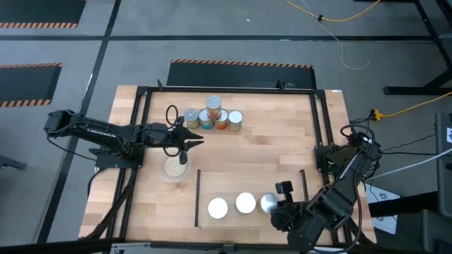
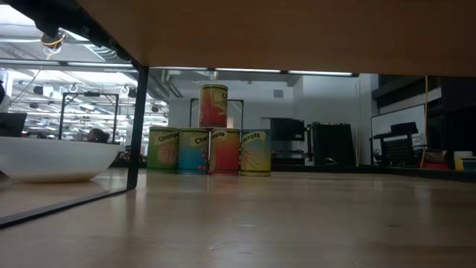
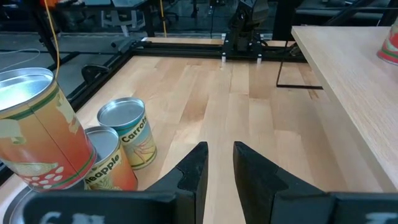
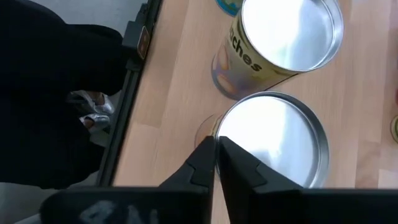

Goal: Pick and place cans onto a shelf
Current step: Put the canned green beans on the shelf

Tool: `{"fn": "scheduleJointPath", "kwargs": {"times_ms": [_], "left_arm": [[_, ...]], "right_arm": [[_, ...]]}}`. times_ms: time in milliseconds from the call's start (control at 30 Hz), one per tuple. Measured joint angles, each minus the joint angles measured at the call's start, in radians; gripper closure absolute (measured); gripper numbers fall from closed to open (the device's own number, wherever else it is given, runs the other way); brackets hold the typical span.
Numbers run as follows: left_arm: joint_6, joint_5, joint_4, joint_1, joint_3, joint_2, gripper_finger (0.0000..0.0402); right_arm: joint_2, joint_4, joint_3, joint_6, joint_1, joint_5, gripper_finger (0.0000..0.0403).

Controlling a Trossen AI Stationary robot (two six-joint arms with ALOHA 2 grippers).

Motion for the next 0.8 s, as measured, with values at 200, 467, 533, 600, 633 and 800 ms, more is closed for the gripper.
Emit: {"fn": "scheduleJointPath", "kwargs": {"times_ms": [200,467,533,600,633,800], "left_arm": [[0.0,0.0,0.0,0.0,0.0,0.0,0.0333],[0.0,0.0,0.0,0.0,0.0,0.0,0.0333],[0.0,0.0,0.0,0.0,0.0,0.0,0.0333],[0.0,0.0,0.0,0.0,0.0,0.0,0.0333],[0.0,0.0,0.0,0.0,0.0,0.0,0.0333],[0.0,0.0,0.0,0.0,0.0,0.0,0.0333]], "right_arm": [[0.0,0.0,0.0,0.0,0.0,0.0,0.0362],[0.0,0.001,0.002,0.0,0.0,0.001,0.0327],[0.0,0.002,0.002,0.0,0.0,0.001,0.0316],[0.0,0.001,0.002,-0.002,0.0,0.002,0.0308],[0.0,0.001,0.002,-0.012,0.0,0.001,0.0307],[-0.009,-0.002,0.007,-0.047,0.0,-0.014,0.0305]]}}
